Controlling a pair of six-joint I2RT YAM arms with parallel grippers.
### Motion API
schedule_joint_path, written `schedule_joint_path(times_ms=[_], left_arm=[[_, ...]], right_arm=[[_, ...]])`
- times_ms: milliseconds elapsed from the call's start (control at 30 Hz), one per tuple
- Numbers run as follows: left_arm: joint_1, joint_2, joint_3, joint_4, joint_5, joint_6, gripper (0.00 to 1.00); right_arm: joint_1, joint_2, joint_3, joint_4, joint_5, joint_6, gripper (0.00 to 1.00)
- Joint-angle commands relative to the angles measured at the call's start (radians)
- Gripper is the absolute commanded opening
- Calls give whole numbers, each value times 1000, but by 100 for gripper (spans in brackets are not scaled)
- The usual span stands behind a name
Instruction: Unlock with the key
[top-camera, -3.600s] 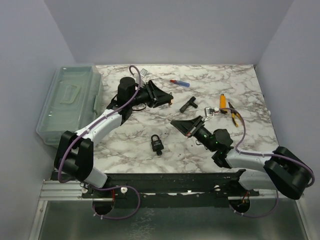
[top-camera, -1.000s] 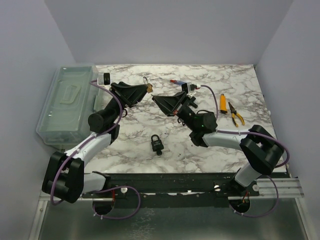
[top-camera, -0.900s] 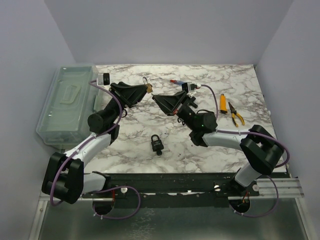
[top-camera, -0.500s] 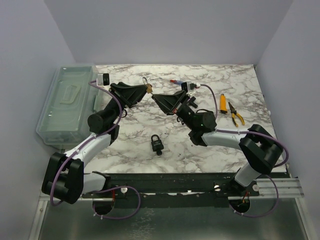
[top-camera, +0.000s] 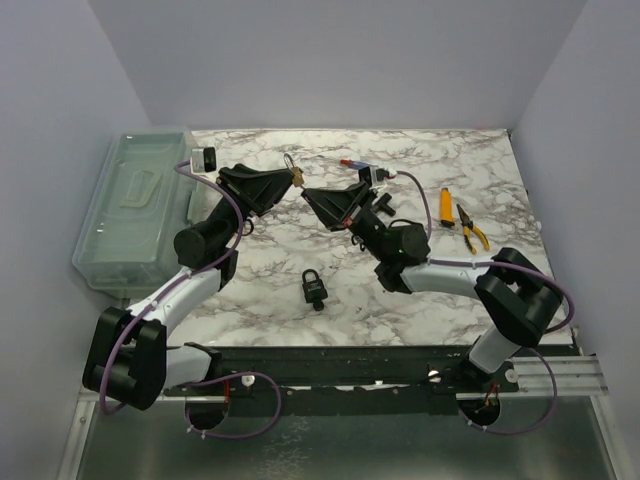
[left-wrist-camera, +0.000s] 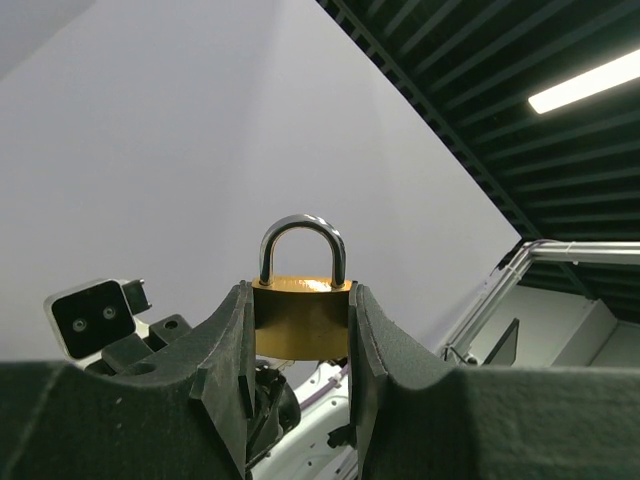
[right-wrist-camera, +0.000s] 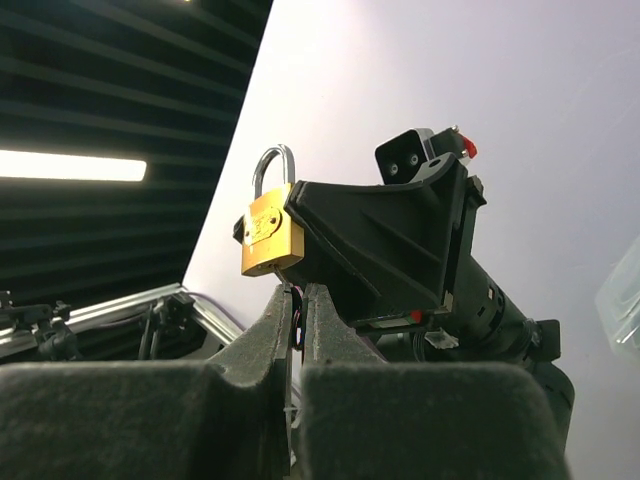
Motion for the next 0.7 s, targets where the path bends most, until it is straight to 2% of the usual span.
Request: schedule_joint_path(times_ms=[0, 267, 667], left_arm=[[-6, -31, -12, 188, -1, 44, 0], [-9, -29, -15, 188, 15, 96, 0], [-8, -42, 7, 187, 94, 211, 0]], right_arm=[[6, 29, 34, 270, 78, 50, 0], [15, 53, 97, 269, 141, 119, 0], [18, 60, 102, 269, 236, 261, 0]])
